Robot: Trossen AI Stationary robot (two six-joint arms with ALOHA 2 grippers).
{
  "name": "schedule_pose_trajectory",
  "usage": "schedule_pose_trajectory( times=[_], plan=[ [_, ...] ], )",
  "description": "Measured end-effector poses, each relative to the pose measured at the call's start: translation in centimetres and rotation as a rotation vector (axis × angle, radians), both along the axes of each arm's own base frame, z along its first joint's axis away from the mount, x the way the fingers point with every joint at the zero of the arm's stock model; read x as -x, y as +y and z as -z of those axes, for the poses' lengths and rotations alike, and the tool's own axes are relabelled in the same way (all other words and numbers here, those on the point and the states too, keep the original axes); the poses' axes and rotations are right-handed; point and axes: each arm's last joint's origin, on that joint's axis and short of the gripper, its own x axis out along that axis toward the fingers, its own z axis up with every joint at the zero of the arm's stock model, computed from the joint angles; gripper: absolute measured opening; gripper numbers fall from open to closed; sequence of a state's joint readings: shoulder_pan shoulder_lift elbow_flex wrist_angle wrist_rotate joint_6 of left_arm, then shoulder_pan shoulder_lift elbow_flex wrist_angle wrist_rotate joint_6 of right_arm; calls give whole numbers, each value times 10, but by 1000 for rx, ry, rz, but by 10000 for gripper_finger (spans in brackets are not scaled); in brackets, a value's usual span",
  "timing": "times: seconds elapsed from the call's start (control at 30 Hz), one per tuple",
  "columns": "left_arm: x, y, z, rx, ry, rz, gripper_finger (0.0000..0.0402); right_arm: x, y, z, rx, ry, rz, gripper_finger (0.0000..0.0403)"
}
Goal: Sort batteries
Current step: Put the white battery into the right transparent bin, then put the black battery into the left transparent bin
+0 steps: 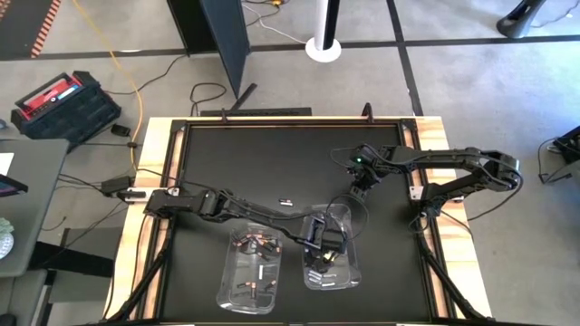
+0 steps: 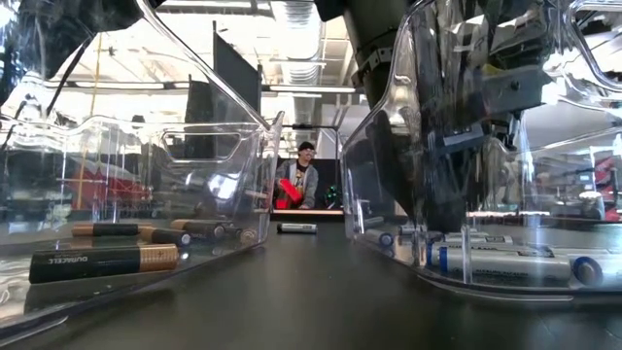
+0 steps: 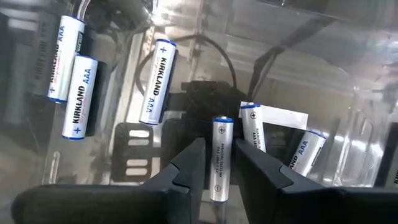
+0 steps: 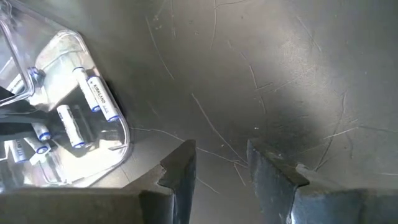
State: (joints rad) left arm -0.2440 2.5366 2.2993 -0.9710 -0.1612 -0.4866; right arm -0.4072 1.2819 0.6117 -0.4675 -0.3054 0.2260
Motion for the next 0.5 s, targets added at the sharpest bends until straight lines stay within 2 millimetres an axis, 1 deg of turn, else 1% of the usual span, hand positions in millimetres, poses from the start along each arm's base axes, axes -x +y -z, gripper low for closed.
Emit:
schedule_pose_trajectory(
  times=[0.13, 0.27, 0.33, 0.4, 0.5],
  plan=[
    [0, 0, 0, 24, 7, 5, 95, 0, 0, 0, 0, 0, -1, 162],
    [-2, 2, -9, 71, -6, -13, 98, 0, 0, 0, 1, -1, -2, 162],
    [-3, 4, -20, 90, -29, -15, 98, 0, 0, 0, 1, -1, -1, 162],
    [-3, 8, -35, 108, -79, -20, 98, 0, 0, 0, 2, -3, -1, 162],
    [2, 15, -57, 114, -105, -32, 98, 0, 0, 0, 3, -5, -1, 162]
  ],
)
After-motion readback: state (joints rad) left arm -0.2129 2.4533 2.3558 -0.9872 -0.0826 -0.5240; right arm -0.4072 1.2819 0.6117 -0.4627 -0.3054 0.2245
